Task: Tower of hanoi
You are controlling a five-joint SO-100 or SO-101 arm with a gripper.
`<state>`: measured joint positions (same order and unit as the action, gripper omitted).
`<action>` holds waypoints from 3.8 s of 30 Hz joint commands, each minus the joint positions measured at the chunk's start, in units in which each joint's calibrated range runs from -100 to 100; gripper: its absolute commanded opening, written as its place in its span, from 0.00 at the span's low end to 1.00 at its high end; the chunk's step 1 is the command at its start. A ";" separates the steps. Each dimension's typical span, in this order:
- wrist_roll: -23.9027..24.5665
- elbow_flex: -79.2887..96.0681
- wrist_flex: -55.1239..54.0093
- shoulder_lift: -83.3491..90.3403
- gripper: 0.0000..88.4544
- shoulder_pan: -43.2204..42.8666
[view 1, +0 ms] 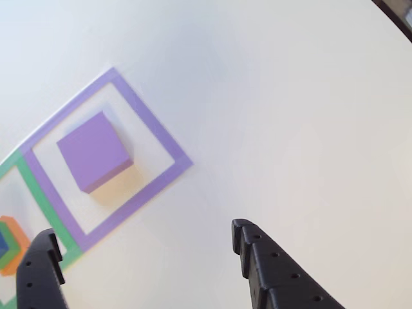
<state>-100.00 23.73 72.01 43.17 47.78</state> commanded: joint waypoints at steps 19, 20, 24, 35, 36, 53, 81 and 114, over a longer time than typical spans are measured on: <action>0.00 41.92 -89.69 -23.94 0.50 -9.62; 0.00 42.37 -91.72 -25.22 0.50 -9.31; 0.00 44.01 -97.30 -29.31 0.51 -8.47; 0.00 49.10 -114.79 -39.64 0.51 -9.77; 0.00 49.37 -117.21 -41.25 0.51 -9.69; 0.00 49.37 -140.12 -60.32 0.54 -10.15; 0.00 37.10 -146.03 -76.02 0.55 -11.83; 0.00 34.20 -145.54 -78.75 0.54 -13.28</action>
<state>-100.00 58.21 -72.81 -36.53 34.30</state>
